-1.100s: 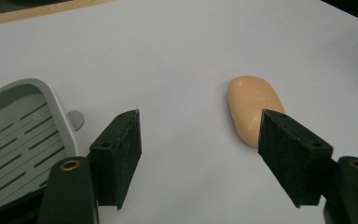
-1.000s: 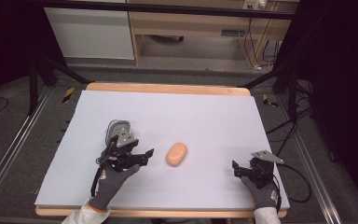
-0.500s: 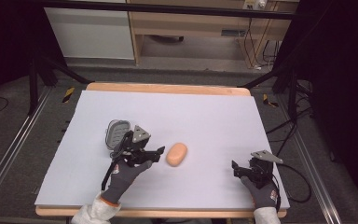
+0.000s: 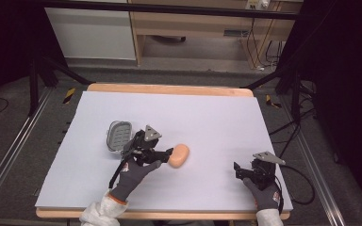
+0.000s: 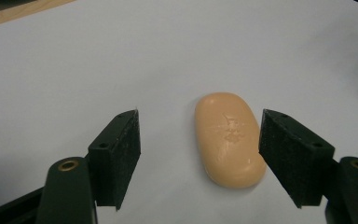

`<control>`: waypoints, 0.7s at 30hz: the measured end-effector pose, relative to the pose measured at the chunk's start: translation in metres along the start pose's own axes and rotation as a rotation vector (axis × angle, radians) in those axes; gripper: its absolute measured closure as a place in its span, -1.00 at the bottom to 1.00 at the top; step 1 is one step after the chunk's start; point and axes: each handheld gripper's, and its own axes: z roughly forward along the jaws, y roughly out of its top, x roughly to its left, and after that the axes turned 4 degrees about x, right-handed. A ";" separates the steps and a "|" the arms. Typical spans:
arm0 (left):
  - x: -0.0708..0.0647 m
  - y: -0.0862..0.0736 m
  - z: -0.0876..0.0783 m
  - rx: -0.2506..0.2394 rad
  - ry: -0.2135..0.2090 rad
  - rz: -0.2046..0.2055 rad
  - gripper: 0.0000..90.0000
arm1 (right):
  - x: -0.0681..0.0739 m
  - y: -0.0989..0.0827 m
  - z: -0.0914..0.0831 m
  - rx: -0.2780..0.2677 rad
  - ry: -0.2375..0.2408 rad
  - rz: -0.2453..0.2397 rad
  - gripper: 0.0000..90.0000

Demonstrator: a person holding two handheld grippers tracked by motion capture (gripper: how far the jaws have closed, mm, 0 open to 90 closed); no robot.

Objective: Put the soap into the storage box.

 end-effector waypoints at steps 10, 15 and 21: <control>-0.007 0.004 0.016 0.036 -0.005 0.023 -0.36 | 0.000 0.000 0.001 0.002 0.003 0.003 -0.82; -0.012 0.006 0.024 0.051 -0.008 0.031 -0.36 | 0.000 0.000 0.001 0.002 0.003 -0.001 -0.82; -0.016 0.007 0.031 0.069 -0.009 0.037 -0.36 | 0.000 0.000 0.001 0.002 0.005 0.000 -0.82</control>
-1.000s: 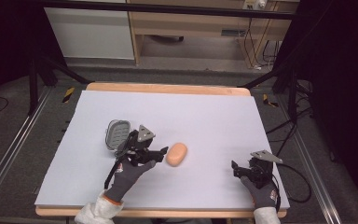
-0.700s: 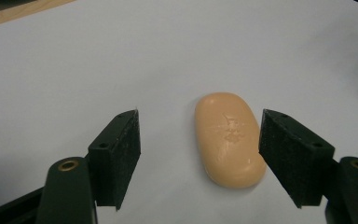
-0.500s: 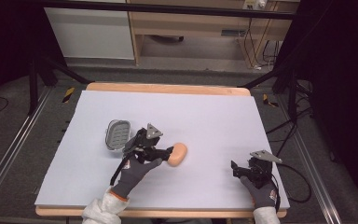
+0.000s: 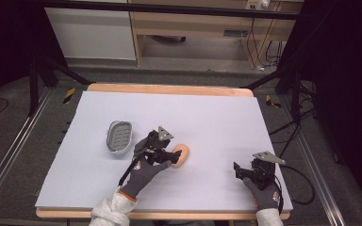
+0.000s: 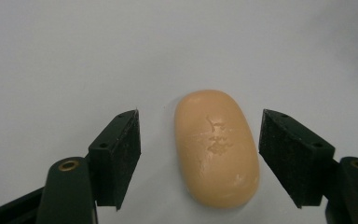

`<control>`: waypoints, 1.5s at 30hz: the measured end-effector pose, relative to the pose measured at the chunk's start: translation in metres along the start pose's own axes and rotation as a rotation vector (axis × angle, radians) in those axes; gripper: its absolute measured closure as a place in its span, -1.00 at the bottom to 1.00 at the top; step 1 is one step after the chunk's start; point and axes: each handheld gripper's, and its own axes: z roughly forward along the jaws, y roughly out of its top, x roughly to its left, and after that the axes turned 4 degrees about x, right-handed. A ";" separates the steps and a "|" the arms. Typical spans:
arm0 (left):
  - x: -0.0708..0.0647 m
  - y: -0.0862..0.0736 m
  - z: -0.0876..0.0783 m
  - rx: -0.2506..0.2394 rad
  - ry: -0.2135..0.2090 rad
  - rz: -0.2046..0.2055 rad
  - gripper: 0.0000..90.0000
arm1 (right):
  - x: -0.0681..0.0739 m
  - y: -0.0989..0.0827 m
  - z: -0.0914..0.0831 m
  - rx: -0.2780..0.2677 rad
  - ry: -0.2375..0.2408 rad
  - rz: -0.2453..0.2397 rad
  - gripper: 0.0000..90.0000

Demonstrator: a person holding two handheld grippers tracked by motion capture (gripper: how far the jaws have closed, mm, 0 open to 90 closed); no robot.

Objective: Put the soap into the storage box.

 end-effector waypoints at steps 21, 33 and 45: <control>-0.011 0.002 0.033 0.075 -0.003 0.022 -0.39 | 0.001 0.000 0.000 0.009 0.004 -0.004 -0.82; -0.014 0.000 0.048 0.113 -0.007 0.014 -0.39 | 0.001 0.000 0.001 0.017 0.005 -0.004 -0.82; -0.012 -0.003 0.051 0.137 -0.018 0.007 -0.37 | 0.001 0.000 0.002 0.023 0.009 -0.007 -0.82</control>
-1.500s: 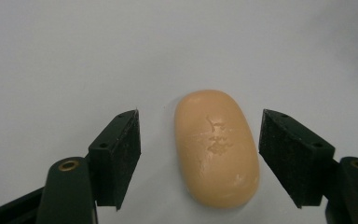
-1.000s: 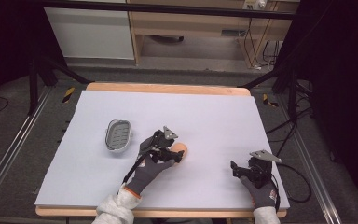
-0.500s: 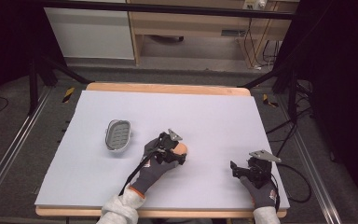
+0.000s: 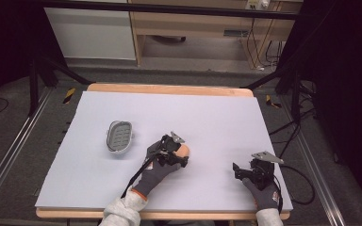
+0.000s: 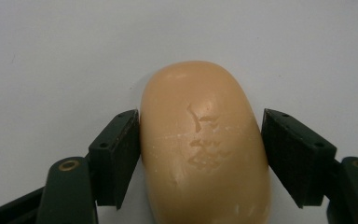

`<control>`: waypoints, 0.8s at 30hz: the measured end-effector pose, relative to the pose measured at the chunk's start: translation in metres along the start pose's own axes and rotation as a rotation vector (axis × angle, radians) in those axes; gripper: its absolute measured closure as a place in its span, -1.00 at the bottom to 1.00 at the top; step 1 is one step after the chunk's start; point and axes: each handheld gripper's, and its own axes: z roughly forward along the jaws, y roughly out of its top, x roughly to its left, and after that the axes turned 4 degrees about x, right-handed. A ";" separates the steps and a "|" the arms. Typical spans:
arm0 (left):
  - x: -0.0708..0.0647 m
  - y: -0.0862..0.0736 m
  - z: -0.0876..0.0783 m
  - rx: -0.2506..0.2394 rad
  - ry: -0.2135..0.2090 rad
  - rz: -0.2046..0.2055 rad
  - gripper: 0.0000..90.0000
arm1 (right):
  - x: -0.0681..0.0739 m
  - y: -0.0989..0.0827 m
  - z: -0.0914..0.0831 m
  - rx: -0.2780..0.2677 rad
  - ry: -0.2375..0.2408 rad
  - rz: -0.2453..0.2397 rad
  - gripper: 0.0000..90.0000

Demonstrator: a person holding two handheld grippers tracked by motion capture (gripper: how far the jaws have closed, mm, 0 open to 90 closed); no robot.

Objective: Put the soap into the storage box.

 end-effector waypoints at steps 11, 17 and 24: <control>-0.002 -0.002 0.005 0.011 0.019 0.006 -0.35 | 0.000 0.000 0.000 0.002 0.000 -0.001 -0.82; -0.002 -0.002 0.003 0.019 0.022 0.007 -0.32 | 0.000 0.000 0.000 0.002 0.000 0.002 -0.82; 0.002 -0.004 -0.008 -0.006 0.013 -0.001 -0.32 | 0.000 0.000 0.000 0.003 -0.001 0.002 -0.82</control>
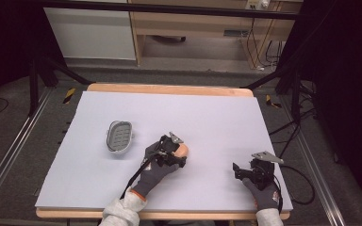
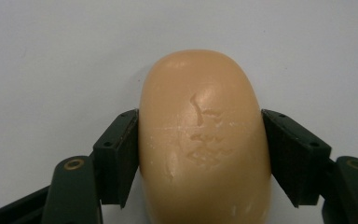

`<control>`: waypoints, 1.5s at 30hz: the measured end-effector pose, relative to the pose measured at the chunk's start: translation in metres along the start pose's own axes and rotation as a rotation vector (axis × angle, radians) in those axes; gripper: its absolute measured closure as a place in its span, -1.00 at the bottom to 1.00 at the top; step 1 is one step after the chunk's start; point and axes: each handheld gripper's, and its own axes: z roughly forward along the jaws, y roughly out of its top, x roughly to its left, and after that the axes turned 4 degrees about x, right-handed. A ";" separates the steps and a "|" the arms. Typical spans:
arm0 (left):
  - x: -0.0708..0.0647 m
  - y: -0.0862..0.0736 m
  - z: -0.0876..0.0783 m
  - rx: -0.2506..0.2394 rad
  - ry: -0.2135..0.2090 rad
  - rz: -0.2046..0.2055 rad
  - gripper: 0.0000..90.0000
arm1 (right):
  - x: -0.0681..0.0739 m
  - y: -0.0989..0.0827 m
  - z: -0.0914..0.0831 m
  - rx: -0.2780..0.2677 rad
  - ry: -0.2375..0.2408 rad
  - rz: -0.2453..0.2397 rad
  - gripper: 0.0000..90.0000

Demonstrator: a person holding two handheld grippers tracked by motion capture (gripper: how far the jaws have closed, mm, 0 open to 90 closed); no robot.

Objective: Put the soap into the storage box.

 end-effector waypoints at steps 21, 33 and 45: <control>0.029 -0.021 -0.063 -0.105 0.008 -0.041 -0.31 | 0.000 0.000 0.000 -0.003 -0.004 0.002 -0.83; 0.049 -0.034 -0.089 -0.159 0.029 -0.088 -0.31 | 0.001 0.000 -0.001 -0.004 -0.004 0.002 -0.83; 0.074 -0.037 -0.108 -0.206 0.063 -0.145 -0.31 | 0.001 -0.001 -0.002 -0.010 0.001 0.001 -0.83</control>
